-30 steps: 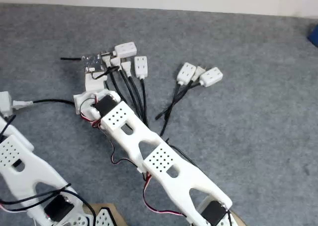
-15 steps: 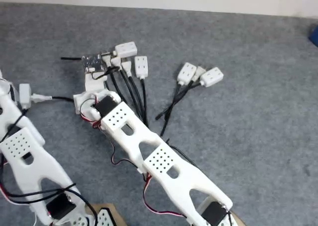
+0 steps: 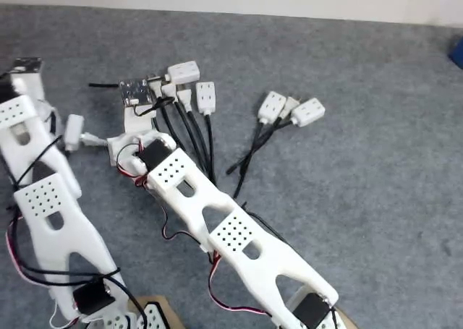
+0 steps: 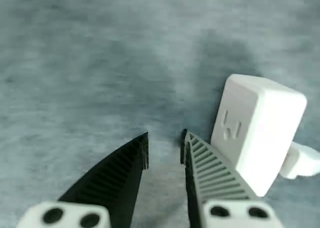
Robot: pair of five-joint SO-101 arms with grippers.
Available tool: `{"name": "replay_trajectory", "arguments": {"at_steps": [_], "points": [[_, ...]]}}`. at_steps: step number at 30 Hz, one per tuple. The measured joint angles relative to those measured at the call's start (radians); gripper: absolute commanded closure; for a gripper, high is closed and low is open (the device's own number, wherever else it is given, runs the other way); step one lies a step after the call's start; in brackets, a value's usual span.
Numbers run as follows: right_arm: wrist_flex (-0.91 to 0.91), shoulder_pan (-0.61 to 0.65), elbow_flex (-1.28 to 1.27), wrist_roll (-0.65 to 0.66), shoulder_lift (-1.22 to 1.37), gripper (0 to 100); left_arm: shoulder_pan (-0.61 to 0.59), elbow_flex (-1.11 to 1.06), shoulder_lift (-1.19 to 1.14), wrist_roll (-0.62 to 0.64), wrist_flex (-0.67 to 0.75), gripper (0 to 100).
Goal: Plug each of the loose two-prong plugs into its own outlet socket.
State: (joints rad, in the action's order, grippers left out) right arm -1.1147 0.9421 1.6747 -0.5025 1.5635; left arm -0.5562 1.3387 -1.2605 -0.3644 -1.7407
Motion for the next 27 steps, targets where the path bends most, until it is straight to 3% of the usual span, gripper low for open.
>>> {"name": "replay_trajectory", "arguments": {"at_steps": [9, 27], "points": [[0.002, 0.000, 0.000, 0.000, 0.002, 91.8, 0.058, -0.301, 0.209, 0.002, 0.000, 84], [0.002, 0.000, 0.000, 0.000, 0.002, 91.4, 0.094, -0.322, 0.256, -0.012, 0.000, 84]]}}
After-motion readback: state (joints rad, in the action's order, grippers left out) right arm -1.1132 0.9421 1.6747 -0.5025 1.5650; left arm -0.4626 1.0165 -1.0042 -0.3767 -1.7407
